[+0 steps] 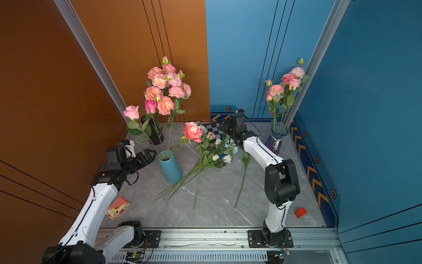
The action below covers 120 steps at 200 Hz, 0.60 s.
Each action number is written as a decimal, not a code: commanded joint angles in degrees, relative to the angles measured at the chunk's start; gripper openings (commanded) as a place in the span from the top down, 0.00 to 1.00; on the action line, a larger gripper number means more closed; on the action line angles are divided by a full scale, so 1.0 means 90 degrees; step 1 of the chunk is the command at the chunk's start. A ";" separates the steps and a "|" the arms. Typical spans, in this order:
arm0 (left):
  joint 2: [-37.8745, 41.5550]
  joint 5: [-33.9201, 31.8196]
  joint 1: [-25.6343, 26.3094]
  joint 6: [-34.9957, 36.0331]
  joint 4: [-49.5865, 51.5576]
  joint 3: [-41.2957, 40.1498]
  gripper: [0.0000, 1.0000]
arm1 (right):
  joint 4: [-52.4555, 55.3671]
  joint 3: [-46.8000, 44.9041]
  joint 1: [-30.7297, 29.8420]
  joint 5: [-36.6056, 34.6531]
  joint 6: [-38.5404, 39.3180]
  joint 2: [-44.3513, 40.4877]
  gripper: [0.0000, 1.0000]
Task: Place the pink flowers into the vase
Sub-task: Place the flower in the vase.
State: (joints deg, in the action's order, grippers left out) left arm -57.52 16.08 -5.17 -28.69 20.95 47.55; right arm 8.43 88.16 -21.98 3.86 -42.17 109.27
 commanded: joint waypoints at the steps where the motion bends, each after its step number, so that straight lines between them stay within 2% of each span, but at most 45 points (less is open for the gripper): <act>1: -0.0034 -0.0026 0.0018 0.0150 0.0070 0.0018 0.01 | 0.0350 0.0571 -0.0428 0.1057 -0.0578 0.0325 0.10; 67: -0.0094 -0.0034 0.0041 0.0173 0.0065 0.0006 0.02 | 0.0446 0.0955 -0.1708 0.1625 -0.0871 0.1015 0.01; 120: -0.0016 -0.0048 0.0047 0.0188 0.0071 -0.0028 0.01 | 0.0587 0.1248 -0.1855 0.1662 -0.1126 0.1937 0.00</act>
State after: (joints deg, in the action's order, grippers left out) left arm -58.08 16.08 -5.17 -28.29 20.95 47.55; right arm 10.96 97.82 -39.22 17.82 -50.52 122.41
